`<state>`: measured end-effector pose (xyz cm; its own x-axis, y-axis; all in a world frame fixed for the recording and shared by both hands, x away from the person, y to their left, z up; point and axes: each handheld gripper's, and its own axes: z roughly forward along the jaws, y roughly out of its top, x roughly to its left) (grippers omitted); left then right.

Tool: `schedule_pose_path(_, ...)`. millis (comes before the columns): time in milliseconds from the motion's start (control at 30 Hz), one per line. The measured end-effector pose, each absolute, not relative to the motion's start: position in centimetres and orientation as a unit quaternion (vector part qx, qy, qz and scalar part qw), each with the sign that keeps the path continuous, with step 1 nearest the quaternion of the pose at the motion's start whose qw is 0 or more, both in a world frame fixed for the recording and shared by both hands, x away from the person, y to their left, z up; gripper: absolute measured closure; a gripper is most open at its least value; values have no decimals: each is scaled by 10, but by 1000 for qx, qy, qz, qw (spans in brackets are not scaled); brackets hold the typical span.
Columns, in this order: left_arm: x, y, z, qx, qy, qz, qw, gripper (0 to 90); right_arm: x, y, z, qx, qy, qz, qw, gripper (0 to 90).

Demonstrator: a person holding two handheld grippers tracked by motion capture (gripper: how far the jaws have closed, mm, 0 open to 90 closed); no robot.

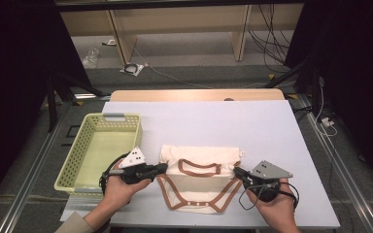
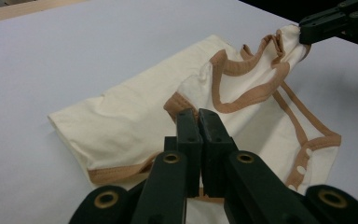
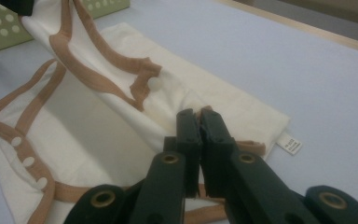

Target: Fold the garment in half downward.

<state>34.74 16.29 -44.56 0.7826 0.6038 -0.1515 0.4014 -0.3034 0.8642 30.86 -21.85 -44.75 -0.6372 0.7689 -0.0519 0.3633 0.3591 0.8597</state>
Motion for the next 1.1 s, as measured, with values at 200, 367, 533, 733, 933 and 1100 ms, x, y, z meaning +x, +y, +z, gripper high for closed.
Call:
schedule_pose_path(200, 347, 163, -446, 802, 313, 100, 499, 875, 307, -219, -447, 357, 795, 434, 228, 876)
schedule_pose_path(367, 346, 162, -446, 803, 313, 100, 498, 875, 307, -219, -448, 357, 795, 434, 227, 876)
schedule_pose_path(533, 345, 162, -447, 806, 310, 98, 495, 874, 306, -219, -449, 355, 796, 435, 226, 876)
schedule_pose_path(733, 343, 163, -448, 807, 310, 96, 494, 875, 304, -220, -449, 355, 799, 433, 222, 876)
schedule_pose_path(933, 342, 163, -448, 807, 309, 95, 494, 875, 304, -219, -450, 354, 799, 433, 219, 876)
schedule_pose_path(1100, 342, 162, -449, 808, 308, 95, 494, 875, 303, -220, -450, 352, 801, 432, 218, 876)
